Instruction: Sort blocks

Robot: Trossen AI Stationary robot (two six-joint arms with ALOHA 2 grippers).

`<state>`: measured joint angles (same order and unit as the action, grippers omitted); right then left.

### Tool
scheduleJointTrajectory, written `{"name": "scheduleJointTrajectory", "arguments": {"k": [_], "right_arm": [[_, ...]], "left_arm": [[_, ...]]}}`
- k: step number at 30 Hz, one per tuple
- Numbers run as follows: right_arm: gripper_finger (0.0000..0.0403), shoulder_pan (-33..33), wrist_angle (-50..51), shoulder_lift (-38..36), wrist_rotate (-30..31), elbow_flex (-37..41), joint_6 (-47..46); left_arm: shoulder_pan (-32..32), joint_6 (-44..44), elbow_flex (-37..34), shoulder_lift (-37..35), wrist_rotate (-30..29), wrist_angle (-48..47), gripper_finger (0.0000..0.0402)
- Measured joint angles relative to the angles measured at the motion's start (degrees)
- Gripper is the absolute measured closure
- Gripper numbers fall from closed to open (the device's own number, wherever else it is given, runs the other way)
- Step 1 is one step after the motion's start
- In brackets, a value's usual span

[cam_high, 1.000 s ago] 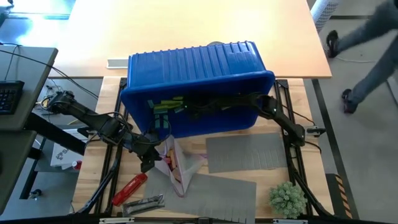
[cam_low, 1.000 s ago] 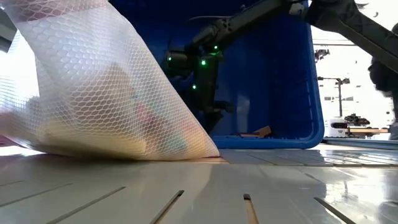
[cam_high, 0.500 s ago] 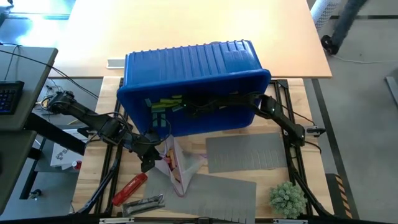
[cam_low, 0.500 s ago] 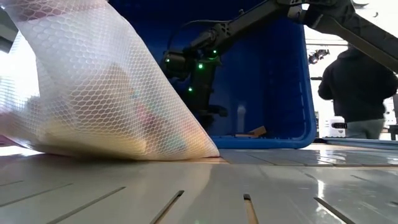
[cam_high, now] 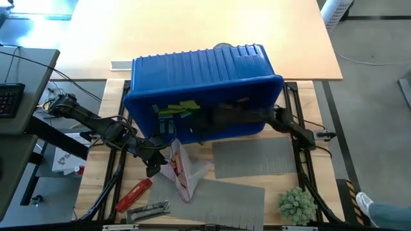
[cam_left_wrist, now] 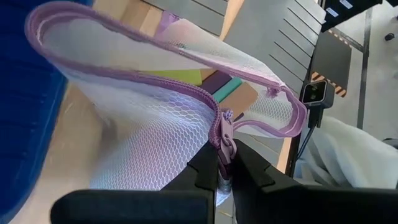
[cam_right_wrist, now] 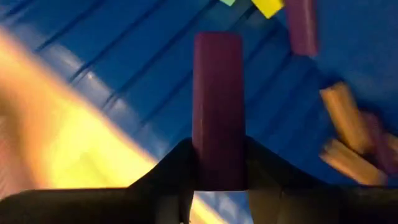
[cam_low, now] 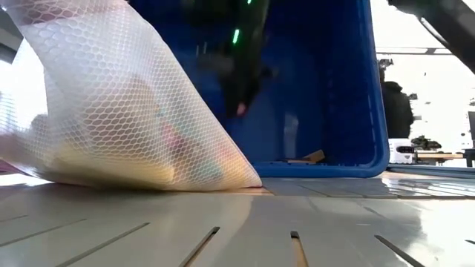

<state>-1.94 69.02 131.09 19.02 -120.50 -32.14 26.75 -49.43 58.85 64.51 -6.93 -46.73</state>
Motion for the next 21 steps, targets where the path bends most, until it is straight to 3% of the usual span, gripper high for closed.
{"name": "scheduleJointTrajectory", "arguments": {"k": [4, 10, 21], "right_arm": [[0.0315, 8.3, 5.7, -2.7, 1.9, -4.4, -1.8], [0.0315, 19.7, 6.1, -3.8, -2.2, -10.7, -7.3], [0.0315, 28.0, -20.1, -2.6, -1.1, -7.2, -22.2]], "left_arm": [[0.0, 0.0, 0.0, 0.0, 0.1, 0.0, 0.0401], [-0.5, 1.1, 0.0, 0.0, -0.3, 0.2, 0.0401], [2.6, 1.0, 0.0, 0.0, 5.2, -0.2, 0.0401]]}}
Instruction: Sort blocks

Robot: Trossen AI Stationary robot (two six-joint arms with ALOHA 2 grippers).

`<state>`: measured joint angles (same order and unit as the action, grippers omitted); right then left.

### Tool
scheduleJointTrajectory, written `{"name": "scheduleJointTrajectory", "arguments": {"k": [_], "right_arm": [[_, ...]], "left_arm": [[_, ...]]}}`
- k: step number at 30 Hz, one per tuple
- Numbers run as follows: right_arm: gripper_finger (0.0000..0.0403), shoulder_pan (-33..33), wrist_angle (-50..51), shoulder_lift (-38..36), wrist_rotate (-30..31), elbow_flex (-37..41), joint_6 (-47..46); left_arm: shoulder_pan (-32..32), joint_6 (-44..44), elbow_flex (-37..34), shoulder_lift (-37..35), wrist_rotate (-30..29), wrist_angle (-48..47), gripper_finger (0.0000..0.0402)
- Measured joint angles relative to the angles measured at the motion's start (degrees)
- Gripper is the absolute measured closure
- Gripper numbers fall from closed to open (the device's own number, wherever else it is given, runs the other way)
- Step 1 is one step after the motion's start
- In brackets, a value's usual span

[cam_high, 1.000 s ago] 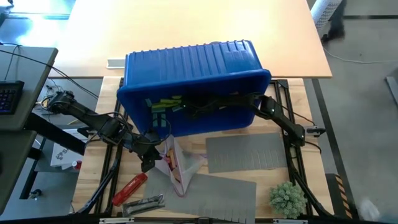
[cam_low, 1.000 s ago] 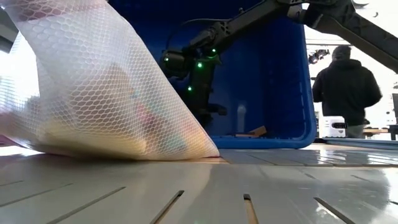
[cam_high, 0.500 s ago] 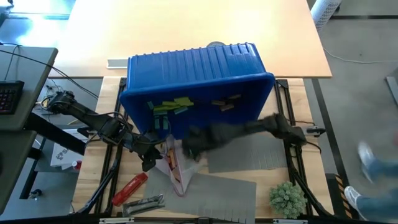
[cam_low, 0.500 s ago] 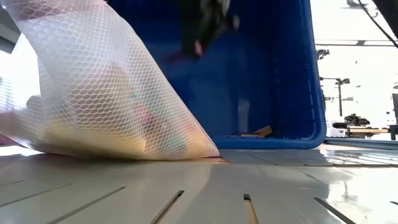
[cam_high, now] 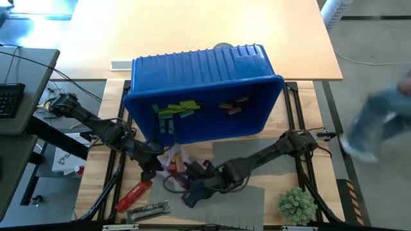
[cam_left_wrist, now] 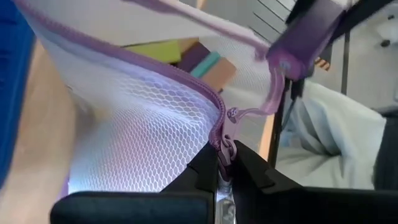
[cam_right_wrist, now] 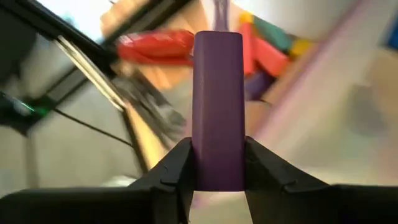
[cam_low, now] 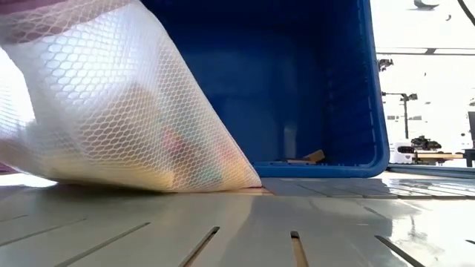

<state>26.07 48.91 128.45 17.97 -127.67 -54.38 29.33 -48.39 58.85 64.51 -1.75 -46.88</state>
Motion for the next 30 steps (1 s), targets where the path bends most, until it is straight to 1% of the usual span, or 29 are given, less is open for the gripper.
{"name": "scheduleJointTrajectory", "arguments": {"k": [4, 8, 11, 13, 15, 17, 19, 21, 23, 25, 27, 30], "right_arm": [[0.0315, -0.1, -11.2, 0.0, 0.9, 4.6, -3.8], [0.0315, -1.2, -14.8, 0.0, 3.6, 9.2, -7.2], [0.0315, -2.3, -16.5, -0.1, 5.6, 11.3, -7.3], [0.0311, -2.9, -17.2, -0.1, 5.6, 12.2, -7.2], [0.0285, -3.3, -16.9, -0.1, 5.5, 12.4, -6.0], [0.0248, -3.6, -17.1, -0.1, 5.4, 12.3, -4.1], [0.0216, -3.7, -17.2, -0.4, 4.4, 12.3, -1.8], [0.0192, -3.9, -17.1, -0.8, 3.0, 12.3, 1.8], [0.0179, -4.0, -16.3, -2.0, 2.2, 12.3, 4.7], [0.0175, -4.2, -14.1, -3.8, 2.1, 12.3, 7.6], [0.0174, -4.4, -9.4, -6.0, 4.3, 12.3, 9.4], [0.0174, -5.3, -0.1, -8.9, 9.5, 12.3, 9.4]], "left_arm": [[2.3, -0.9, 0.0, 0.0, 0.0, 0.0, 0.0401], [4.5, -1.0, 0.0, 0.0, -0.2, 0.0, 0.0401], [6.1, -1.1, 0.0, 0.0, -0.6, 0.1, 0.0401], [7.0, -1.1, 0.0, 0.0, -1.0, 0.2, 0.0401], [7.7, -1.0, 0.0, 0.0, -1.8, 0.4, 0.0401], [8.3, -1.0, 0.0, 0.0, -3.0, 0.4, 0.0401], [8.9, -1.1, 0.0, 0.0, -4.4, 0.4, 0.0401], [9.2, -1.0, 0.0, 0.0, -5.5, 0.4, 0.0401], [9.2, -1.0, 0.0, 0.0, -6.6, 0.4, 0.0401], [9.2, -1.0, 0.0, 0.0, -8.1, 0.4, 0.0401], [9.2, -0.2, 0.0, 0.0, -9.8, 0.4, 0.0401], [9.2, 2.0, 0.0, 0.0, -11.3, 0.4, 0.0401]]}}
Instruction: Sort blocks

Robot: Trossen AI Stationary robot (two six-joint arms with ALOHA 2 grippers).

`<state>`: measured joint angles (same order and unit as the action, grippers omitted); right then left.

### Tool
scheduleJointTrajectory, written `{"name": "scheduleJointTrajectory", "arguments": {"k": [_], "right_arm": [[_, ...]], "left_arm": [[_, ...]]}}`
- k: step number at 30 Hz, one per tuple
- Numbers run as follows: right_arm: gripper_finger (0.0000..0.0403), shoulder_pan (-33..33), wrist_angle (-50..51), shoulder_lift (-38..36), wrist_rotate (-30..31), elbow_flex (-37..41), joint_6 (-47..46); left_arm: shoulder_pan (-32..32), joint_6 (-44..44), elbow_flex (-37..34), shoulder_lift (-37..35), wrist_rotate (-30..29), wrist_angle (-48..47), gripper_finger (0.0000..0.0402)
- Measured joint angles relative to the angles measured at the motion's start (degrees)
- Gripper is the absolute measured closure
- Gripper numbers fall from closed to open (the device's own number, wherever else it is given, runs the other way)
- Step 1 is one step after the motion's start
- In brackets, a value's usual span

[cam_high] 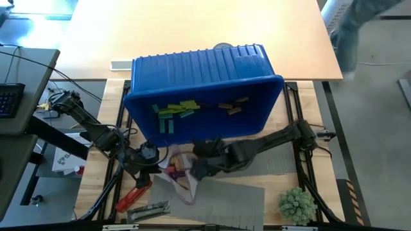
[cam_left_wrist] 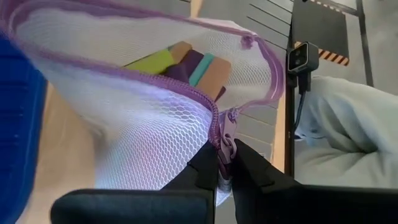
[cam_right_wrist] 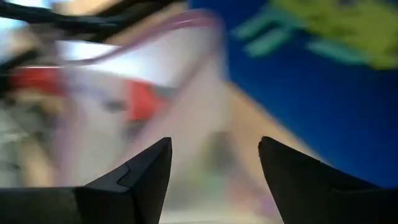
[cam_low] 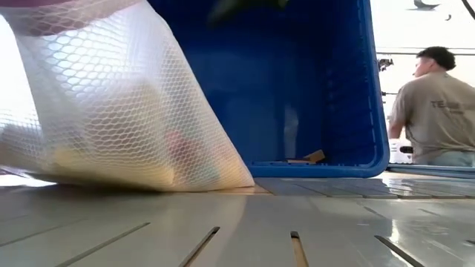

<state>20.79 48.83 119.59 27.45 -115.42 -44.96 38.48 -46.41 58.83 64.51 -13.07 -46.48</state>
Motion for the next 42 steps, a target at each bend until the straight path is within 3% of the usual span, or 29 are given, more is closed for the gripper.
{"name": "scheduleJointTrajectory", "arguments": {"k": [6, 10, 12, 22, 29, 32, 36, 39, 42], "right_arm": [[0.0174, -5.4, 18.2, -2.6, 2.2, -0.1, -2.3], [0.0183, -12.6, 34.0, -1.7, 1.0, 0.0, -8.9], [0.0188, -16.3, 37.2, -0.7, 1.5, 0.0, -9.0], [0.019, -30.4, 33.2, 3.7, -4.7, 0.1, 1.0], [0.019, -35.1, 31.8, 7.6, -6.5, 0.1, 20.8], [0.019, -37.4, 29.8, 9.0, -9.6, 0.1, 27.1], [0.019, -39.7, 26.0, 10.8, -9.2, 0.1, 33.4], [0.019, -40.9, 23.3, 11.9, -8.2, 0.1, 34.1], [0.019, -41.8, 23.0, 13.5, -7.4, 0.1, 25.8]], "left_arm": [[0.0, 0.0, 0.0, 0.0, -2.2, 0.0, 0.0401], [0.0, -0.5, 0.0, 0.0, -2.9, 0.0, 0.0401], [0.0, -1.2, 0.0, 0.0, -3.0, 0.0, 0.0401], [0.0, -1.5, 0.0, 1.5, -3.0, 0.3, 0.0401], [0.0, -1.5, 0.0, 2.5, -2.8, 0.3, 0.0401], [-0.1, -1.5, 0.0, 2.5, -4.1, 0.5, 0.04], [-0.1, -1.5, 0.0, 2.5, -4.6, 0.5, 0.04], [-0.1, -1.5, 0.0, 2.5, -5.1, 0.5, 0.04], [-0.1, -1.5, 0.0, 2.5, -5.3, 0.5, 0.04]]}}
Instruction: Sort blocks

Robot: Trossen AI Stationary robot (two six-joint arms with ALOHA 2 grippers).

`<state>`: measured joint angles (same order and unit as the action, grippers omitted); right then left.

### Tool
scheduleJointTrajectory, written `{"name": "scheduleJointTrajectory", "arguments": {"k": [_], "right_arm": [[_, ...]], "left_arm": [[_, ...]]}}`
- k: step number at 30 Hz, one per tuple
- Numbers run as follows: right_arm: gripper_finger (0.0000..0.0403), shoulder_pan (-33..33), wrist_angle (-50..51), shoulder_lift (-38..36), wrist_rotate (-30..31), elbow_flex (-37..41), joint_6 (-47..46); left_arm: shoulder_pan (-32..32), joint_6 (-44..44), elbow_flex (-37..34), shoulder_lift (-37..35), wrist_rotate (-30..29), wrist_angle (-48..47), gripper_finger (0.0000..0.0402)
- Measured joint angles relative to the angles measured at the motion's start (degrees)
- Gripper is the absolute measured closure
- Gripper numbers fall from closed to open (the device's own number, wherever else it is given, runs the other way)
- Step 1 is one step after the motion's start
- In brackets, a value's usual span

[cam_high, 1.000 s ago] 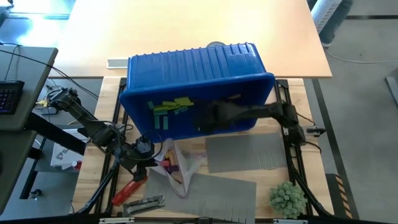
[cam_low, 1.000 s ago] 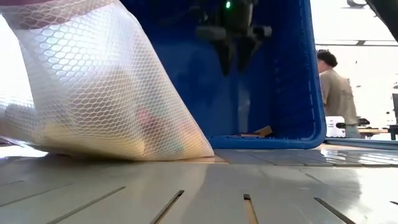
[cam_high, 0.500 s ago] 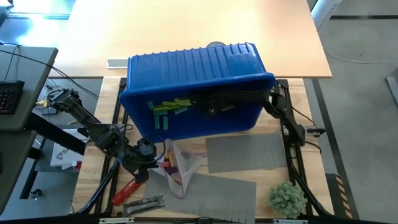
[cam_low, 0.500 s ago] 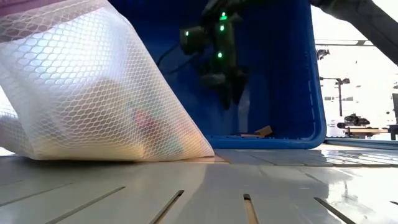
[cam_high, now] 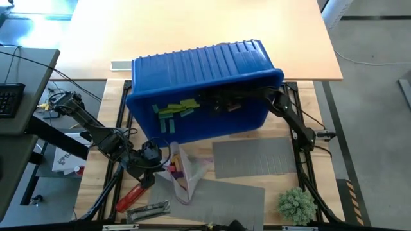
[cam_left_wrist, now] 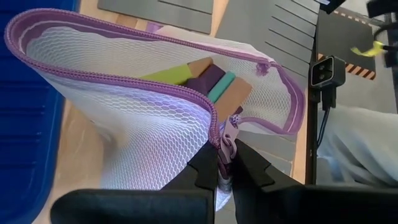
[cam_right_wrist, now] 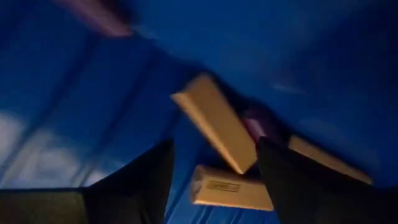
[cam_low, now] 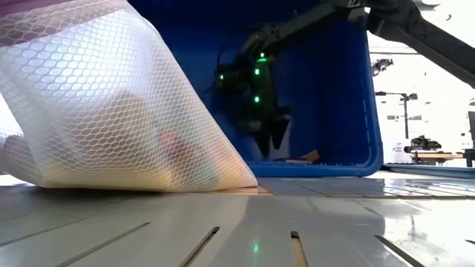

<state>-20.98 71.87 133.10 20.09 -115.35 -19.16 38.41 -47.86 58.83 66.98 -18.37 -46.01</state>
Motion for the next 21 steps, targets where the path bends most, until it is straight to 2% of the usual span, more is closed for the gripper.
{"name": "scheduleJointTrajectory", "arguments": {"k": [2, 5, 14, 21], "right_arm": [[0.019, -0.4, 1.0, 1.2, 2.9, 0.0, -5.7], [0.019, -1.0, 1.2, 3.2, 5.7, 0.0, -7.6], [0.0191, -1.2, 1.4, 6.8, -1.6, -0.4, -6.8], [0.0191, 3.0, 4.7, 1.3, -7.3, 0.2, -4.7]], "left_arm": [[0.0, 0.0, 0.0, 0.0, -0.3, 0.0, 0.04], [-0.2, 0.0, 0.0, 0.0, -0.5, 0.0, 0.04], [-0.2, 0.0, 0.0, 0.0, -1.6, 0.0, 0.04], [-0.2, 0.5, 0.0, 0.0, -2.8, 0.0, 0.04]]}}
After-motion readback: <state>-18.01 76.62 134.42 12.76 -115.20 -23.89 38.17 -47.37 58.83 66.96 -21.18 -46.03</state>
